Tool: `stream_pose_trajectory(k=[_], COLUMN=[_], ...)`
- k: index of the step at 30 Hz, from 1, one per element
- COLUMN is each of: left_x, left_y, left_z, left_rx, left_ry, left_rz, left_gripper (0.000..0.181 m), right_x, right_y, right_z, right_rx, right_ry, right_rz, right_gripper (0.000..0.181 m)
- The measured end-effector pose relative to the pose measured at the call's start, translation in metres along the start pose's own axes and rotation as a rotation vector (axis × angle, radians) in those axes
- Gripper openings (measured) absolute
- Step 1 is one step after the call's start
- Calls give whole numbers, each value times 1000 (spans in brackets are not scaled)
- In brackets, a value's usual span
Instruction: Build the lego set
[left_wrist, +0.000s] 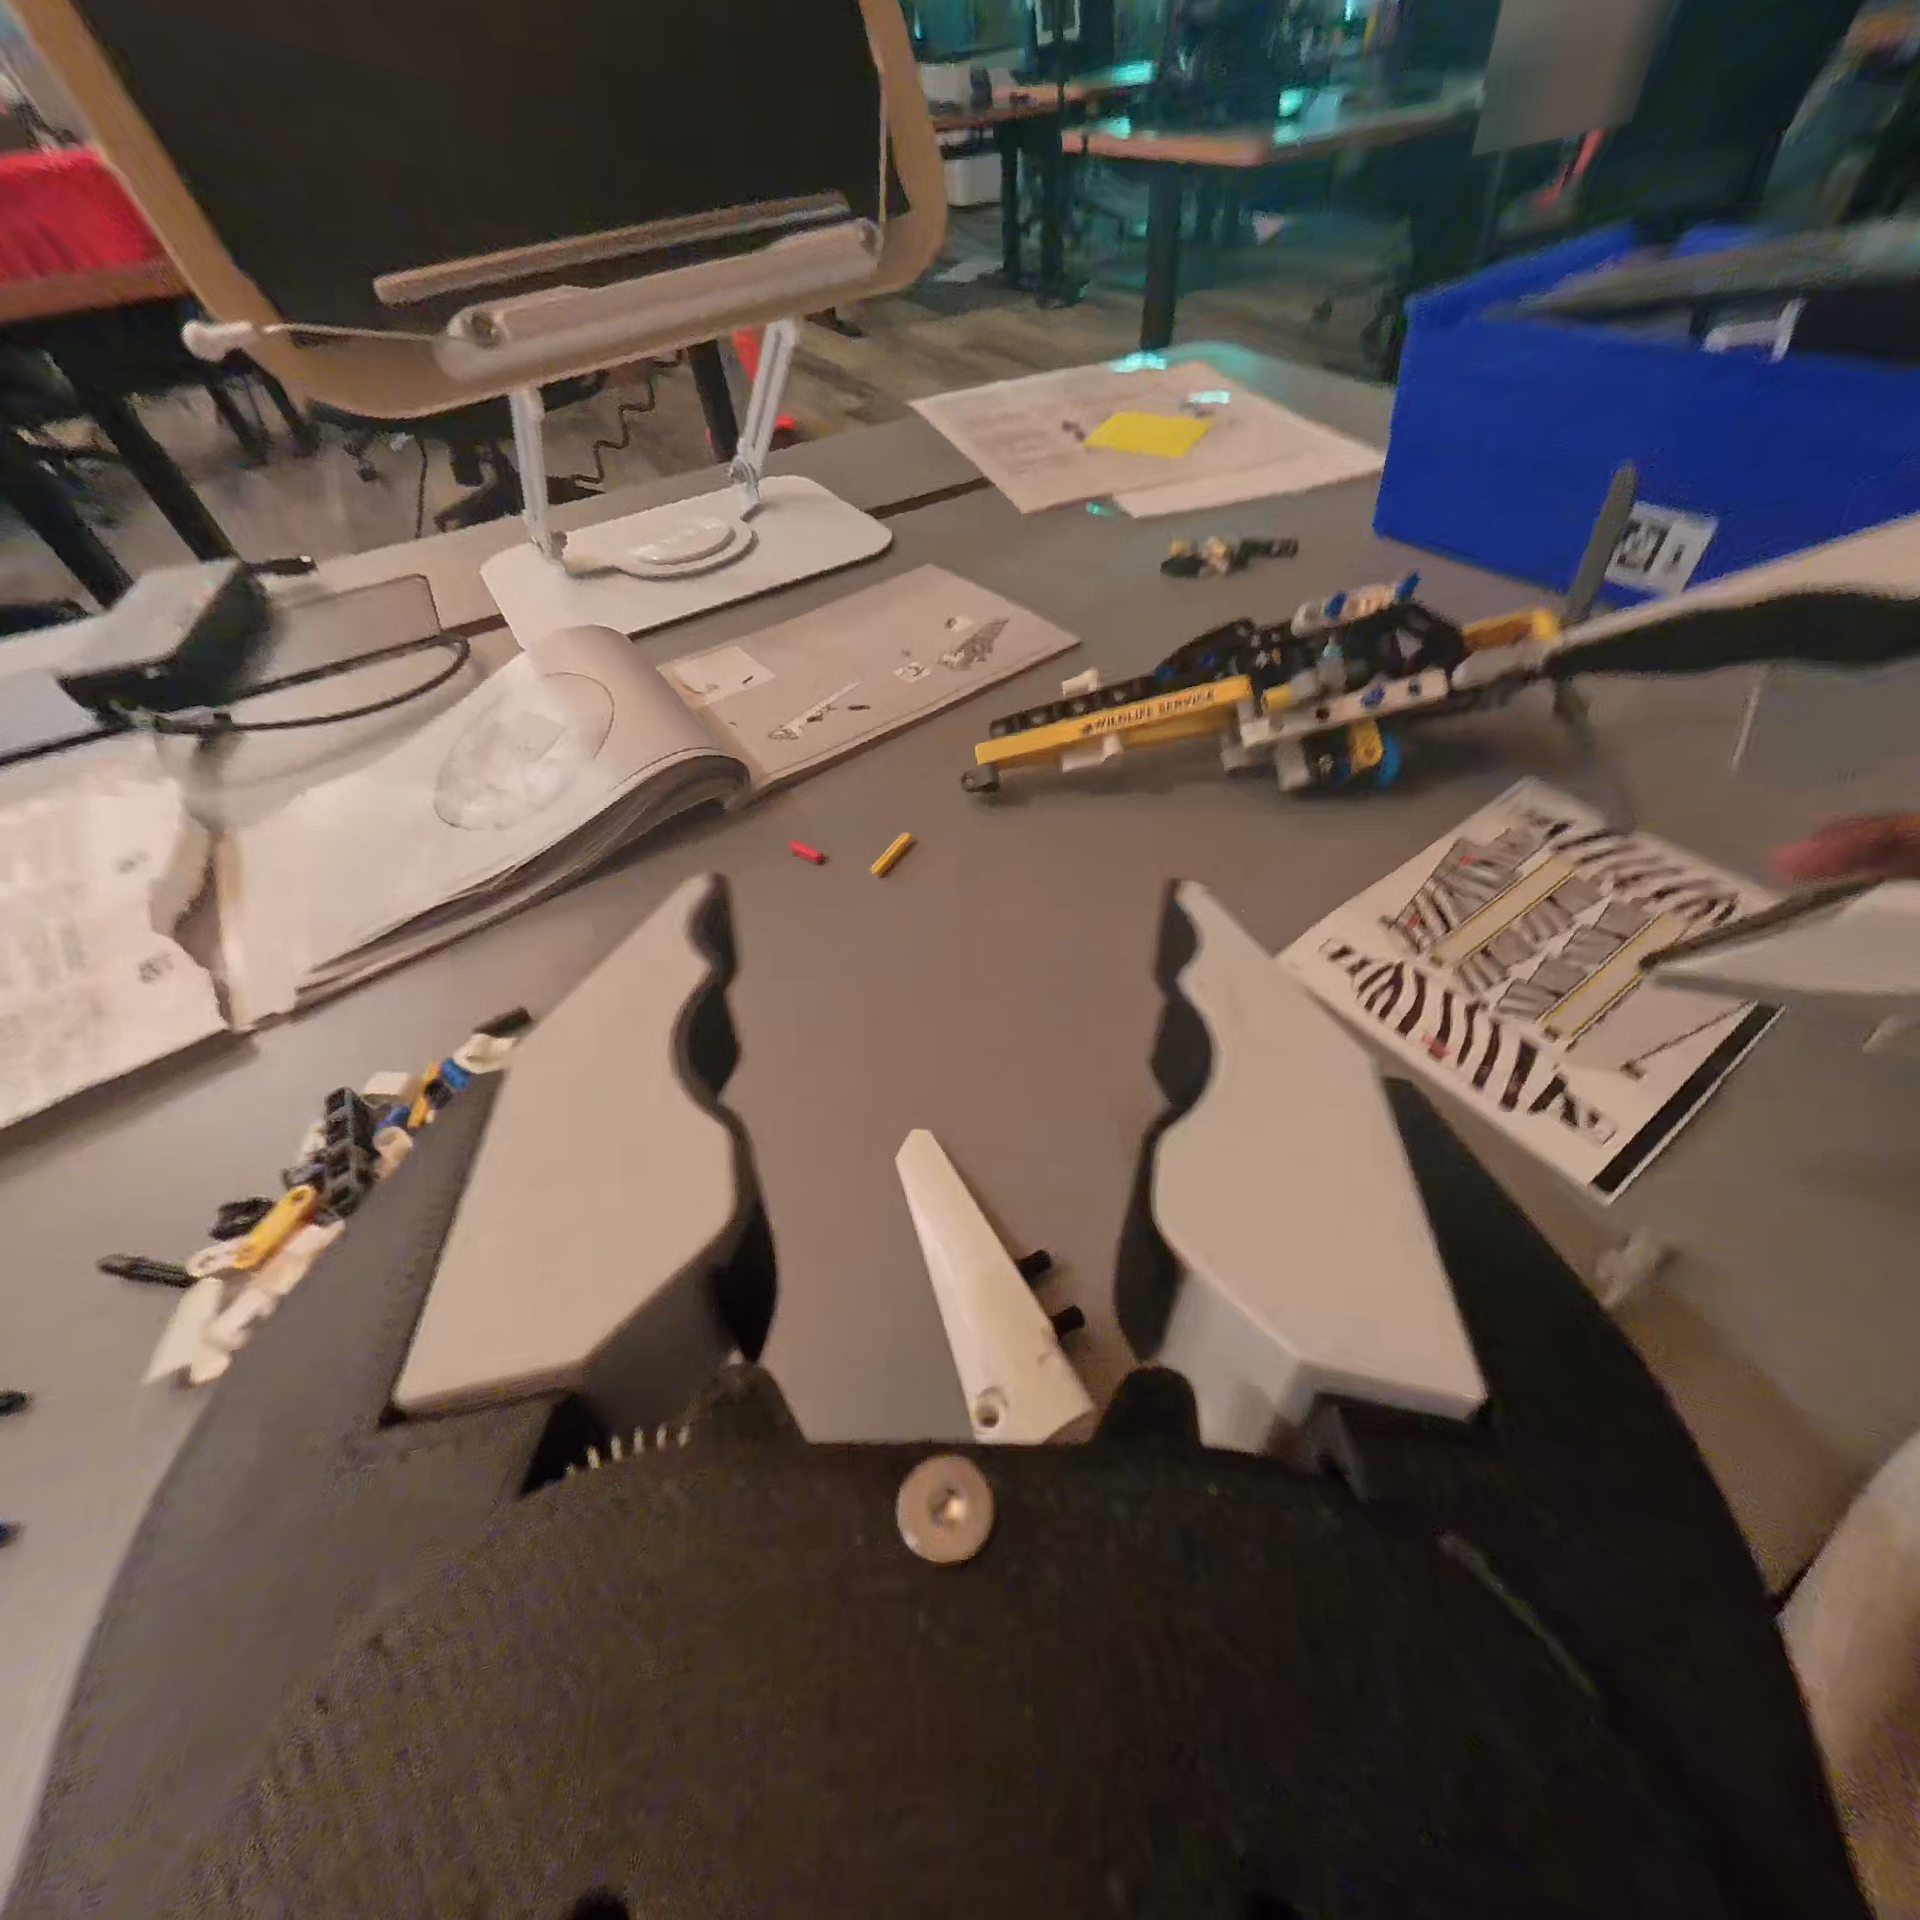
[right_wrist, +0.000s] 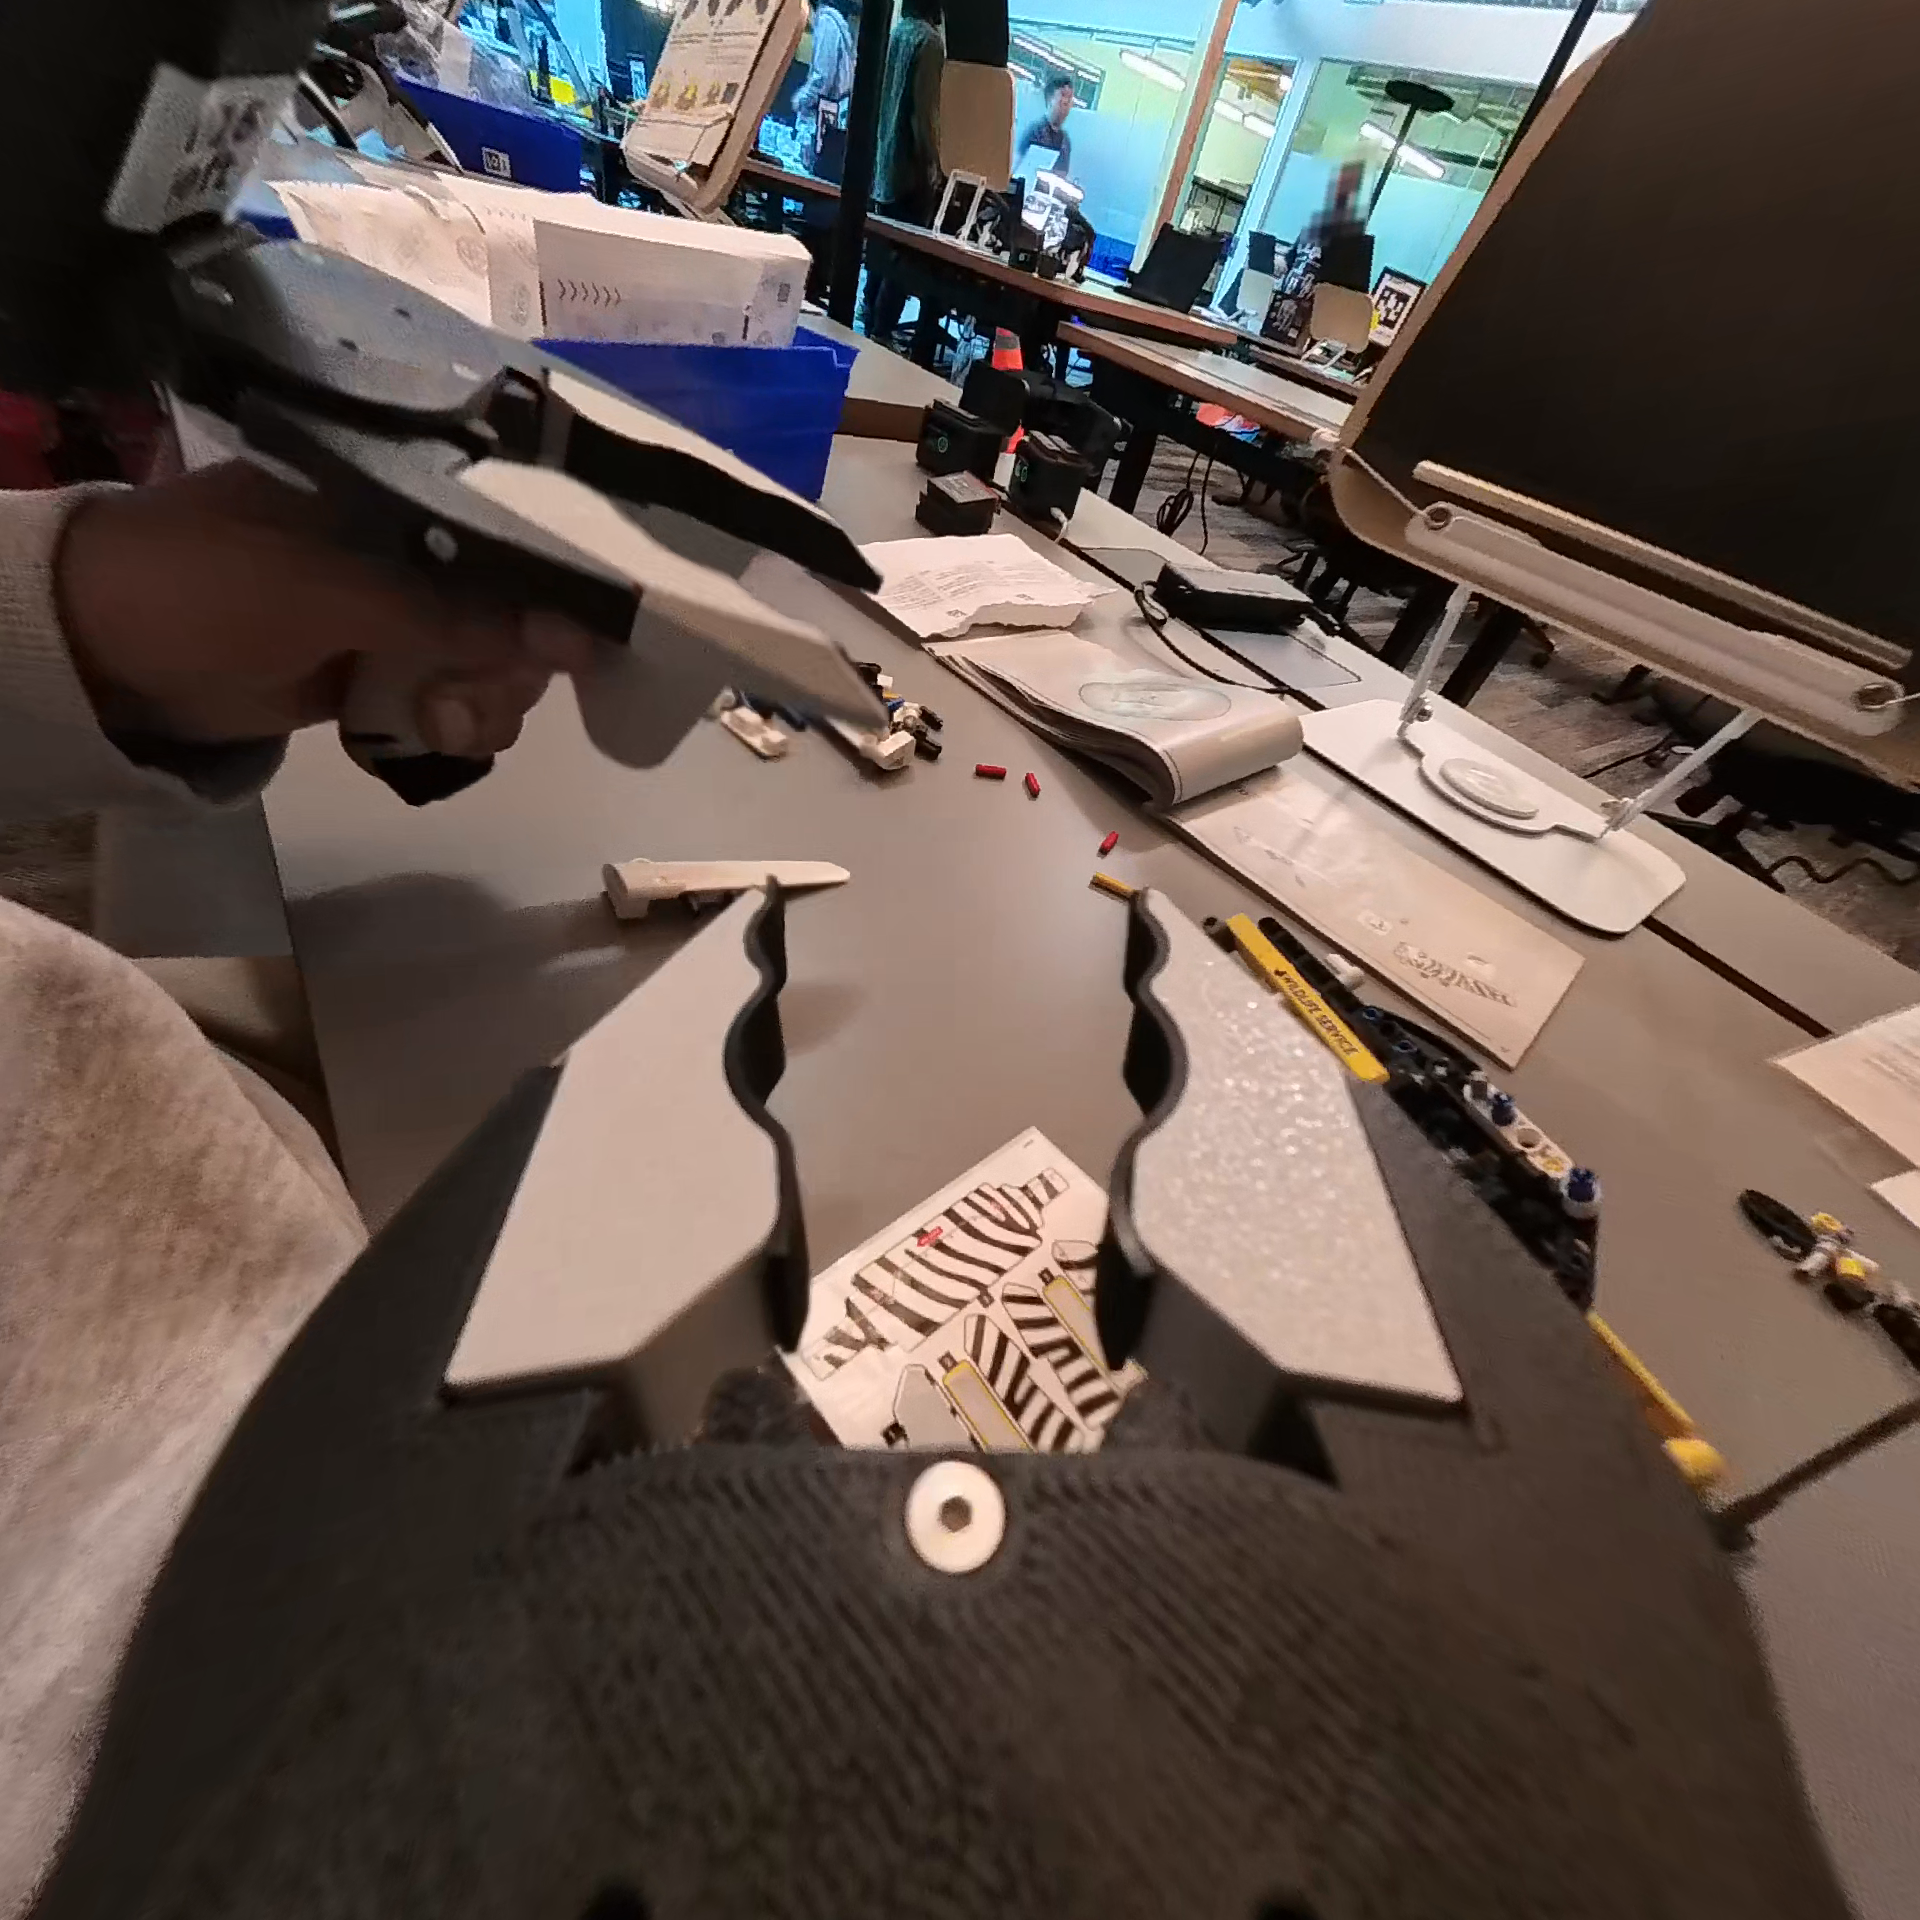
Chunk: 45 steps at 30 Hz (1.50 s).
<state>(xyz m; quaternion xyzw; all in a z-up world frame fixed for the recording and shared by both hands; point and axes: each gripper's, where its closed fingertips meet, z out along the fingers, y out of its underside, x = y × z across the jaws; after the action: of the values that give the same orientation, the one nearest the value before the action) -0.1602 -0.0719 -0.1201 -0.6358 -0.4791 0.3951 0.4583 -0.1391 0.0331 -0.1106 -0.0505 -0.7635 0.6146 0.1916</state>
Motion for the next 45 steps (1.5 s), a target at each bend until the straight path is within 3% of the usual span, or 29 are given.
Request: stream_pose_trajectory(k=[2,7,11,22,26,31,37,38,42,45], left_x=[0,2,-1,-2,0,7,20,21,25,28], left_y=[-2,-1,1,4,2,-6,-14,-14,-14,-16], left_z=[-1,-1,0,1,3,7,15,16,21,23], left_rx=[11,-7,-16,-38,-47,-42,-37,-38,-45,-39], left_ry=[34,87,53,26,11,0,-4,-5,-13,-5], left_rz=[-67,-138,-140,-129,-127,-140,-136,-134,-117,-103], left_gripper=[40,0,0,0,0,0,0,0,0,0], right_x=[0,5,8,16,30,25,37,39,40,41], right_y=[1,-4,-7,-5,-14,-5,-8,-8,-7,-7], right_z=[0,-3,-5,-6,-10,-14,-28,-29,-30,-28], right_rx=[-15,12,34,32,94,95,172,179,190,184], right_ry=[9,142,186,214,280,262,245,246,224,237], right_rz=[-36,-191,-230,-183,-68,-49,141,157,187,206], right_gripper=[60,52,45,48,51,51,50,47,0,0])
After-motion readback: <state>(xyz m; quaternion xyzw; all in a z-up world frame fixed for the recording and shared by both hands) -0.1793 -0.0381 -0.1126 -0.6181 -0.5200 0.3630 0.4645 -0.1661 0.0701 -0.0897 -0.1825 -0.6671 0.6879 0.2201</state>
